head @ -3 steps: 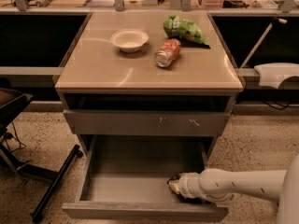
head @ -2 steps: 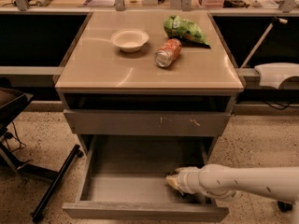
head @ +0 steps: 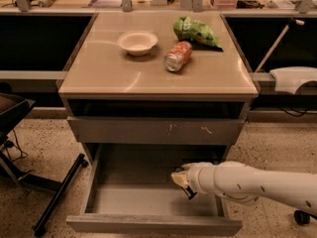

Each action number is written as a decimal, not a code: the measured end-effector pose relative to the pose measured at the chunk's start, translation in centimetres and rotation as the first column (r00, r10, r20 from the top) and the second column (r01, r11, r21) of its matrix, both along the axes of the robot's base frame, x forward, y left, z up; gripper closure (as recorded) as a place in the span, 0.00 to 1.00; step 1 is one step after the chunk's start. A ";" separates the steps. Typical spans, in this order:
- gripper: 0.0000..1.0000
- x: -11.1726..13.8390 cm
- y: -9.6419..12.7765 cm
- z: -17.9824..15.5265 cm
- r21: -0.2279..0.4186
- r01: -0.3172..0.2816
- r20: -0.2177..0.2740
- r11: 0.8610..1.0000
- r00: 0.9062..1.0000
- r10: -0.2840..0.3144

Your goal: Pick rxbar chocolate from middle drawer and place on counter

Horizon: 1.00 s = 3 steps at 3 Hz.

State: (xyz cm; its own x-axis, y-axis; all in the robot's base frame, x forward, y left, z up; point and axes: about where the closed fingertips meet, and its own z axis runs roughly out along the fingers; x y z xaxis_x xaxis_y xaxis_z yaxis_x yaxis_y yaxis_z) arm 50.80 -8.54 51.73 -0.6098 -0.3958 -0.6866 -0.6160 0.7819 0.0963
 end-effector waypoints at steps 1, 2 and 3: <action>1.00 0.0 0.0 0.0 0.000 0.000 0.000 1.000 1.000 0.000; 1.00 0.1 0.1 2.4 -0.032 0.011 0.021 0.999 1.000 -0.010; 1.00 -0.4 -3.2 5.3 -0.085 0.189 0.036 0.978 0.982 -0.186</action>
Offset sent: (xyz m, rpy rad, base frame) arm 0.0042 0.0062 0.1795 -0.2376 -0.1556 -0.0801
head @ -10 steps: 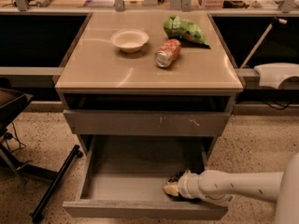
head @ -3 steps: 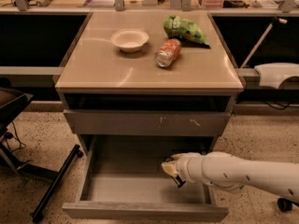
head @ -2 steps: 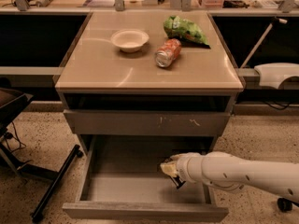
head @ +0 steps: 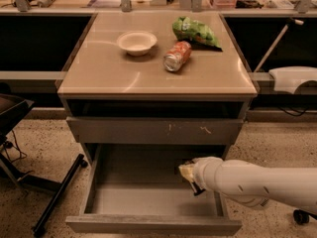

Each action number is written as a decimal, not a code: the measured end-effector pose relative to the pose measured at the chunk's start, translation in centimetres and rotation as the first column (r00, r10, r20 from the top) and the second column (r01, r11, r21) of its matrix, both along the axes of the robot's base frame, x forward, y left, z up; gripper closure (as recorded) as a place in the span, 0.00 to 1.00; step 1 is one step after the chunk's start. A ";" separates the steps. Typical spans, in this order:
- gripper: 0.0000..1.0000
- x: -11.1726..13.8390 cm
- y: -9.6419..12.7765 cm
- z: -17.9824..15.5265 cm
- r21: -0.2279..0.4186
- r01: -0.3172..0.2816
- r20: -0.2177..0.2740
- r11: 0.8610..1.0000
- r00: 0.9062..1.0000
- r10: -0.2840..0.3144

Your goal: Pick rxbar chocolate from middle drawer and place on counter

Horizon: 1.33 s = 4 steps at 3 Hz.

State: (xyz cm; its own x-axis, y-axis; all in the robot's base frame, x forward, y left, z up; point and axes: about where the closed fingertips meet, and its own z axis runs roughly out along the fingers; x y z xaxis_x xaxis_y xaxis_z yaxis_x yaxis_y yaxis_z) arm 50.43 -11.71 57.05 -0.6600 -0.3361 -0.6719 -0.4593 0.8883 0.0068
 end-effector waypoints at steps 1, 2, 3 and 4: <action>1.00 -1.5 -4.8 4.6 -0.117 0.168 0.126 0.979 0.980 -0.153; 1.00 -1.5 -4.8 4.6 -0.116 0.168 0.126 0.979 0.980 -0.153; 1.00 -0.9 -4.5 4.9 -0.121 0.150 0.128 0.981 0.983 -0.134; 1.00 0.2 -2.0 8.6 -0.150 0.082 0.203 0.985 0.978 -0.051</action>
Offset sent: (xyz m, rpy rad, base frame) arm -0.0026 -0.0456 0.0288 -0.0815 -0.0769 -0.1431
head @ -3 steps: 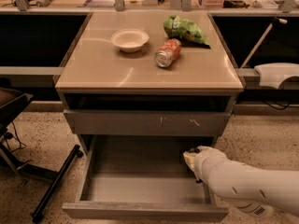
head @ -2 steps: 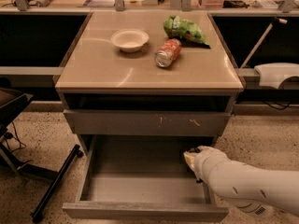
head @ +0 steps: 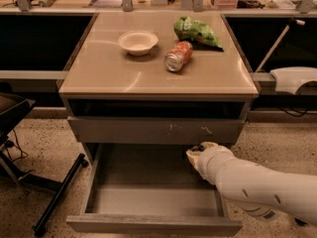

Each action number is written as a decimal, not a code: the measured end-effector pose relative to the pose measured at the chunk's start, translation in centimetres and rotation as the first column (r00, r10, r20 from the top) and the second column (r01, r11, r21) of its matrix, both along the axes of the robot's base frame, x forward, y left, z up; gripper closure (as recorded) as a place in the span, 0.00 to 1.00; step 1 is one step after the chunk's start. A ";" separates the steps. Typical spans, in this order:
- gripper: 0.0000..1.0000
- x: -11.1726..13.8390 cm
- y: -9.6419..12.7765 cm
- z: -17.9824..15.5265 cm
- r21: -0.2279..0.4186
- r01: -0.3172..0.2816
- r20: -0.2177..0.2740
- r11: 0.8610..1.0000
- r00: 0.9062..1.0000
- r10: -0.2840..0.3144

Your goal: Pick rxbar chocolate from middle drawer and place on counter

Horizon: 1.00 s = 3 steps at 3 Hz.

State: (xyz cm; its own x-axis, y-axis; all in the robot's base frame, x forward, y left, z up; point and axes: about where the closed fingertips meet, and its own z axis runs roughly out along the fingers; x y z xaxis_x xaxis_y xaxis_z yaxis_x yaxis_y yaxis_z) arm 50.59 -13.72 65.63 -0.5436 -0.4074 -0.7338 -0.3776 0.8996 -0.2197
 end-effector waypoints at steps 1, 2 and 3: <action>1.00 -0.4 1.4 7.9 -0.053 -0.025 0.171 0.998 0.985 0.034; 1.00 -2.8 2.7 18.2 -0.102 0.011 0.364 0.995 0.931 0.027; 1.00 -4.4 4.6 20.0 -0.148 -0.013 0.390 0.989 0.918 0.070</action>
Offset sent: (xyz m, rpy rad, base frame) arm -0.0990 0.1561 0.3685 -0.2346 -0.6699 0.1533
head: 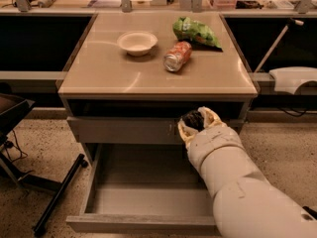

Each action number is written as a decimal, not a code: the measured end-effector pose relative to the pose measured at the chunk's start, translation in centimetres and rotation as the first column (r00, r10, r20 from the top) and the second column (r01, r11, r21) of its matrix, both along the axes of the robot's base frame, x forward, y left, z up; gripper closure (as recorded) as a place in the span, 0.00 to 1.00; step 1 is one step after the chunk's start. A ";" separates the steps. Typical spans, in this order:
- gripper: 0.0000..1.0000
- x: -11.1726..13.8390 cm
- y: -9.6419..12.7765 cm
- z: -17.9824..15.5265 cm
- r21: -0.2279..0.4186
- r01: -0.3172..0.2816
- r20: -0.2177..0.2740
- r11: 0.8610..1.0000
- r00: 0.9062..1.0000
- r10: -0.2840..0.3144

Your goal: Pick rxbar chocolate from middle drawer and place on counter

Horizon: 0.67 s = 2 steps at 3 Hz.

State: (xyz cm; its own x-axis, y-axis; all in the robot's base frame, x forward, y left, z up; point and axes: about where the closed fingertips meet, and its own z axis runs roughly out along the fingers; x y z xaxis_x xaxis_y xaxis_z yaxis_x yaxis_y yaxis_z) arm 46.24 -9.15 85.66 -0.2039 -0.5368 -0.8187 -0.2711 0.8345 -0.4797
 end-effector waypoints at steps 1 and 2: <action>1.00 0.5 0.1 -0.1 0.018 -0.006 -0.017 1.000 1.000 0.007; 1.00 4.5 -0.5 0.2 0.034 -0.017 -0.045 0.999 0.999 0.018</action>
Offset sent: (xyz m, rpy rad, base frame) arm 0.1707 -0.0071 0.0707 0.1231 0.0513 0.0211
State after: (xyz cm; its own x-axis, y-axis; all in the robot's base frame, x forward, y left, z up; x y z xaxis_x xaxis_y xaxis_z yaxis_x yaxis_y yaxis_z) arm 50.71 -9.64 85.83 -0.2319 -0.5127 -0.8267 -0.3068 0.8450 -0.4380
